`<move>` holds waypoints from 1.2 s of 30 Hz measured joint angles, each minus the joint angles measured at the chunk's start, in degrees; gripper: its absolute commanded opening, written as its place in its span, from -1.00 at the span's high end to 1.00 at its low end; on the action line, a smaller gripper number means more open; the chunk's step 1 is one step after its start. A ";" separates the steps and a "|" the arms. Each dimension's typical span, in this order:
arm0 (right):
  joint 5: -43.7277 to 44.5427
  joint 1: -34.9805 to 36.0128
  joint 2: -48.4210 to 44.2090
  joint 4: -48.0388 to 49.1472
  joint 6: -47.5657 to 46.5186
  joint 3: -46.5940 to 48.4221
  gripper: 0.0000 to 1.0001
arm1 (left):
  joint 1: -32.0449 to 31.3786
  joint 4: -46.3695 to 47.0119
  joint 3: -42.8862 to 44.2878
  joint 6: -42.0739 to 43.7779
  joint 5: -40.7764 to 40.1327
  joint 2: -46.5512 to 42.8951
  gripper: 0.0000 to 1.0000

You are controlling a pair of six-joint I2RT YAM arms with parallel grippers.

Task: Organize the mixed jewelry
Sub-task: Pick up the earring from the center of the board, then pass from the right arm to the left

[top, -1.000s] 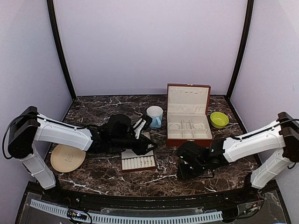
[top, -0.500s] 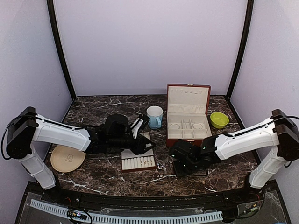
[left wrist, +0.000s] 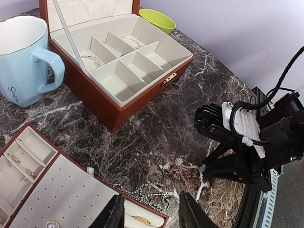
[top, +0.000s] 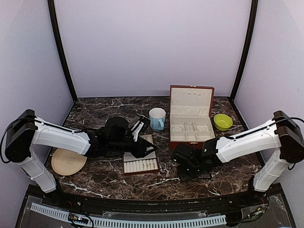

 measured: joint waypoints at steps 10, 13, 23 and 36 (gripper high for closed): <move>-0.02 0.00 0.98 0.02 -0.35 0.17 0.92 | 0.20 0.37 0.00 0.00 -0.02 -0.04 0.18; 0.07 0.00 1.14 0.00 -0.44 0.31 1.00 | 0.22 0.37 -0.24 -0.15 -0.17 -0.57 0.18; 0.39 -0.72 -0.28 0.61 -0.22 0.50 1.00 | 0.42 1.68 -2.71 -2.49 -2.47 -5.16 0.13; -3.98 -11.67 -15.89 35.39 -1.49 -4.13 1.00 | 1.79 12.50 -9.22 -18.29 -5.57 -17.53 -0.45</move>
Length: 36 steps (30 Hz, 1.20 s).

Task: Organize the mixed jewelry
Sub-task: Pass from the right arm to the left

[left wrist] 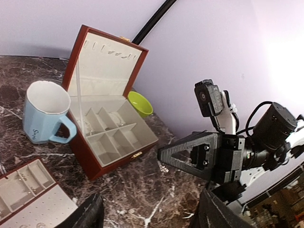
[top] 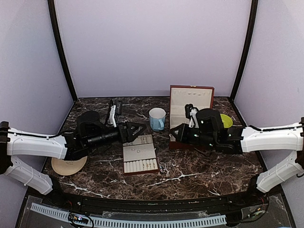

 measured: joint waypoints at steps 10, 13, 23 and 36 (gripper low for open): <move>-10.38 0.11 0.98 29.11 -1.38 0.04 1.00 | 0.20 15.65 -2.40 -10.54 7.56 1.90 -0.54; -13.57 0.24 1.55 33.73 -1.44 0.04 1.00 | 0.33 19.43 -2.36 -12.24 10.36 3.74 -0.48; -22.01 1.16 5.33 39.15 -1.40 1.46 1.00 | 0.35 28.28 0.83 -14.56 20.11 8.46 -0.31; -23.78 1.40 5.51 38.84 -1.66 2.19 1.00 | 0.35 30.49 1.11 -14.60 21.81 8.52 0.28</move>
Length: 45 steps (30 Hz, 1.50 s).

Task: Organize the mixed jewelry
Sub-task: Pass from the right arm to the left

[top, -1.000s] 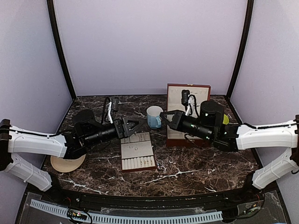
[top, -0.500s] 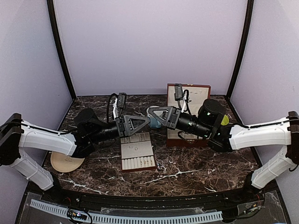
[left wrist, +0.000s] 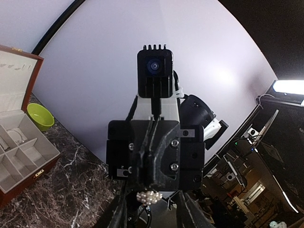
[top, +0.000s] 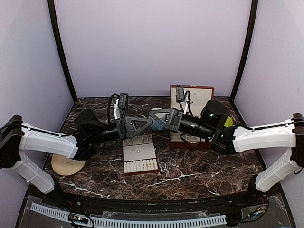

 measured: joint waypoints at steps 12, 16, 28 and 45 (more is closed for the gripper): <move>-0.24 0.20 0.00 -0.50 -0.61 0.15 1.00 | 0.00 0.33 0.00 0.11 -1.09 0.00 0.22; -0.20 0.31 0.00 -0.76 -0.83 0.15 1.00 | 0.00 1.22 0.00 0.09 -1.51 -0.09 0.23; -0.13 0.61 0.00 -0.59 -1.07 0.15 1.00 | 0.11 1.99 -0.24 -0.94 -2.36 -0.31 0.57; 0.37 0.68 -0.02 -0.66 -1.09 0.15 1.00 | 0.11 2.36 -0.26 -1.84 -1.84 -0.31 0.38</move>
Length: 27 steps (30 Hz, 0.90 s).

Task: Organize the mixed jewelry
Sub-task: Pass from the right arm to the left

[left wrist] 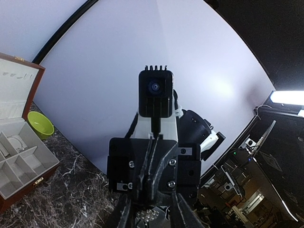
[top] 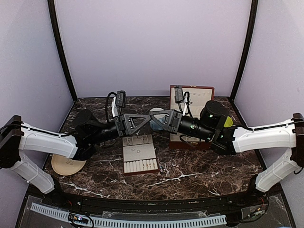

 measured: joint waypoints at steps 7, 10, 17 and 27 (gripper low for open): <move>0.15 0.00 0.00 -0.02 0.00 0.00 1.00 | 0.00 0.07 0.00 -0.61 0.61 0.02 0.34; 0.28 0.00 0.00 -0.02 0.00 0.00 1.00 | 0.04 0.09 0.00 -0.81 0.87 0.09 0.34; 0.92 0.00 0.00 -0.02 0.00 0.00 1.00 | 0.09 0.50 0.00 -1.36 1.73 0.79 0.41; 0.96 0.00 0.00 0.07 0.00 0.00 1.00 | 0.15 0.46 0.00 -1.79 1.84 0.94 0.50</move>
